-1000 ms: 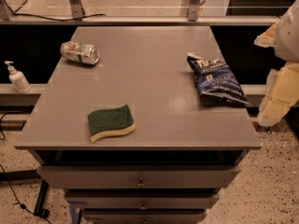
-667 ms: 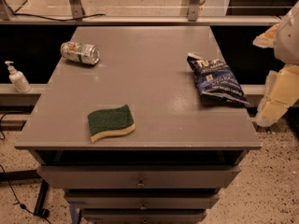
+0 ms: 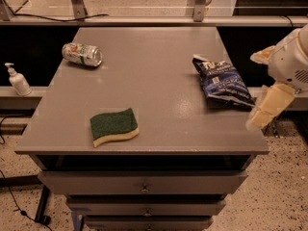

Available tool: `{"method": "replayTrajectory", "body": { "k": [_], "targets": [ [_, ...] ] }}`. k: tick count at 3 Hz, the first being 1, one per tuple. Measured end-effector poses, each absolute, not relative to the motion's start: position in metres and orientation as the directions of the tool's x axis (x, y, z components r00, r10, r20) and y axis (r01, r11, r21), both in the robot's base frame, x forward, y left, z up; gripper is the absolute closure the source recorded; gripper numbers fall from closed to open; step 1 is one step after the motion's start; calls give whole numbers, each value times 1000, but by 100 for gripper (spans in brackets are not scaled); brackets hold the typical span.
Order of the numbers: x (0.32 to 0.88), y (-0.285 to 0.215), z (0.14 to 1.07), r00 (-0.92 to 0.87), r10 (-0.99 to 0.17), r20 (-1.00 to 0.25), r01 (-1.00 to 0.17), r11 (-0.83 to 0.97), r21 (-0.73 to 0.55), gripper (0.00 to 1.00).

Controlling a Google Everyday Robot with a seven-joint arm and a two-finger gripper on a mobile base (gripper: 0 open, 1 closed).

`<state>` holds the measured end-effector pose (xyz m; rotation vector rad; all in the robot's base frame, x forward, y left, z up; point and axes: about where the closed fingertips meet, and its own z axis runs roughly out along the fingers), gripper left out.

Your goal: Move blue chip bag near sponge

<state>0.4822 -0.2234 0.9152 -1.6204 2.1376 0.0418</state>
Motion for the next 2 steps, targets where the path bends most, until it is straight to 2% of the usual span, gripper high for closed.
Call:
{"method": "replayTrajectory", "body": {
  "k": [2],
  "targets": [
    [555,-228,877,-182,-862,-473,-909,331,-252,0]
  ]
}}
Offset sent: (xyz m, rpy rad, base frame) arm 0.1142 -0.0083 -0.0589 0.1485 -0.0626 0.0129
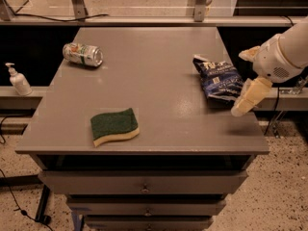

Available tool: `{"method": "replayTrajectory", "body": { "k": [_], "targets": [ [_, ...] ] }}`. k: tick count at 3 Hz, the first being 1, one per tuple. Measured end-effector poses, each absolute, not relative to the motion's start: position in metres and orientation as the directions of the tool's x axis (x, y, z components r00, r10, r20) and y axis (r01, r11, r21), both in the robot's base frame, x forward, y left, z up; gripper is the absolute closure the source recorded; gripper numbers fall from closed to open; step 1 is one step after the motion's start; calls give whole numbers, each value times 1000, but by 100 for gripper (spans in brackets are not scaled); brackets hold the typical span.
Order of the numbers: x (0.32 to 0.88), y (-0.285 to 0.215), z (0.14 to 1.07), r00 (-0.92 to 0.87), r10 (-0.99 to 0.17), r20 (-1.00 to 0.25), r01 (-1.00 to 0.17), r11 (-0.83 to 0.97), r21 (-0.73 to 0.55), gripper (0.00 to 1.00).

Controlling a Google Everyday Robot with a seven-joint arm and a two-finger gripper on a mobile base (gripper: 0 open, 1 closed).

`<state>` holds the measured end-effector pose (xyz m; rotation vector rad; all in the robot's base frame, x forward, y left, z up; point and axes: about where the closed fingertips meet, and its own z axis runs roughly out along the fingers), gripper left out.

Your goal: Move blue chip bag near sponge

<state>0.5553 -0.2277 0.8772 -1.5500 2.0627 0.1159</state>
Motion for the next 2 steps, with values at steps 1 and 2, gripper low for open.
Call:
{"method": "replayTrajectory", "body": {
  "k": [1,2],
  "targets": [
    [576,-228,861,-179,-850,-496,-914,330,-237,18],
    [582,-228,846,-191,-837,-512,-917,338,-210,43]
  ]
}}
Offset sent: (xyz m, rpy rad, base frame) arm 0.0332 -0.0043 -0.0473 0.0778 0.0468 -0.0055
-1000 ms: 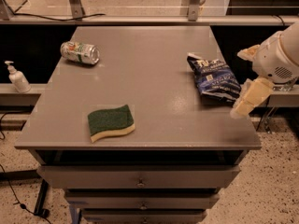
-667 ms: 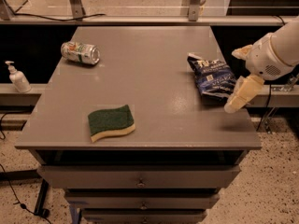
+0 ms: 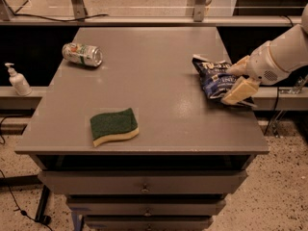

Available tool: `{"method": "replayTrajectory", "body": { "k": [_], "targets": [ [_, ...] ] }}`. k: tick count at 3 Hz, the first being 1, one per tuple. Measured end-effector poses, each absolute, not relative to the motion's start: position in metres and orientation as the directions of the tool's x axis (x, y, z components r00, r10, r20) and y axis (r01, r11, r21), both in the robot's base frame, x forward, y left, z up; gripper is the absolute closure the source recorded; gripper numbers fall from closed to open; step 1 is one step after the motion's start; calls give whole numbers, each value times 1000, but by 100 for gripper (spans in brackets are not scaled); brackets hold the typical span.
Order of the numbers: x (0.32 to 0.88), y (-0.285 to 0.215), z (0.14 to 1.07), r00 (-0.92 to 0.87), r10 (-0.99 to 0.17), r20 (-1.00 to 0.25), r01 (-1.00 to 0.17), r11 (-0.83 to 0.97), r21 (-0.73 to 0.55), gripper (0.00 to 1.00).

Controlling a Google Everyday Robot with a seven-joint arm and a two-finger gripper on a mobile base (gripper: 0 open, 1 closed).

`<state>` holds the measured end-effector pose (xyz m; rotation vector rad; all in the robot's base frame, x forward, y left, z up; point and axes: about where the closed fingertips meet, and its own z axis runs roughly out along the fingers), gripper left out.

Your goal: Move blue chip bag near sponge

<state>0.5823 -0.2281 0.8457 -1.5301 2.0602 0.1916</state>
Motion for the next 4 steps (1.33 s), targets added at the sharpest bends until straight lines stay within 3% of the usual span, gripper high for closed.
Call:
{"method": "replayTrajectory", "body": {
  "k": [2,3,4],
  "targets": [
    [576,-205,867,-158,-818,-554,-931,310,-191,88],
    [558,-171,891,-112,-807,-580,-954,251,-164,100],
    [528,-136,901,-85,-794,-602,-978,182,-102,100]
  ]
}}
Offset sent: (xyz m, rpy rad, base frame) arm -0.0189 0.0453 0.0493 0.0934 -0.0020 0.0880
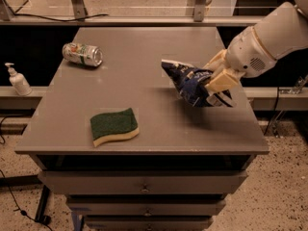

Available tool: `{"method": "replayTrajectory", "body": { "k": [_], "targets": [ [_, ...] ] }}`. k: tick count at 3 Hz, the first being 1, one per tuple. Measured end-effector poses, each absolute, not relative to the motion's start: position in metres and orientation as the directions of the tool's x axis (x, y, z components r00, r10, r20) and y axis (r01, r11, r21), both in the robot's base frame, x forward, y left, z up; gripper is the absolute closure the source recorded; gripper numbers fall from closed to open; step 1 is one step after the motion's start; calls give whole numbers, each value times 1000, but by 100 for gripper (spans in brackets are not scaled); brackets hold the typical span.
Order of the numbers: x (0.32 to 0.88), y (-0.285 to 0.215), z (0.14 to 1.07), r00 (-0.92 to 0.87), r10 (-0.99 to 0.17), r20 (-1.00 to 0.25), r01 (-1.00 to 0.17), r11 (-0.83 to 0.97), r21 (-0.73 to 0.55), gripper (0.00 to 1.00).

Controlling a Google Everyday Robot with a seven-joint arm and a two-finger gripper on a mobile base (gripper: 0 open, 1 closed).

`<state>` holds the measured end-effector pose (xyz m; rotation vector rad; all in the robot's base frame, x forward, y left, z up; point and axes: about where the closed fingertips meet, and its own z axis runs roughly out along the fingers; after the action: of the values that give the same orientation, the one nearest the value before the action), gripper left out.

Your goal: Move blue chip bag near sponge

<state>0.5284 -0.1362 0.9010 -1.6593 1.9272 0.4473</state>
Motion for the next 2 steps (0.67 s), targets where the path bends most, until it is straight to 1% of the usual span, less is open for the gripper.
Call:
{"method": "replayTrajectory", "body": {
  "k": [1,2],
  "targets": [
    [502,-103,909,-70,-777,-626,-990,131,-52,100],
    [487,-75,918,-45,-760,-649,-995,90,-36,100]
  ]
}}
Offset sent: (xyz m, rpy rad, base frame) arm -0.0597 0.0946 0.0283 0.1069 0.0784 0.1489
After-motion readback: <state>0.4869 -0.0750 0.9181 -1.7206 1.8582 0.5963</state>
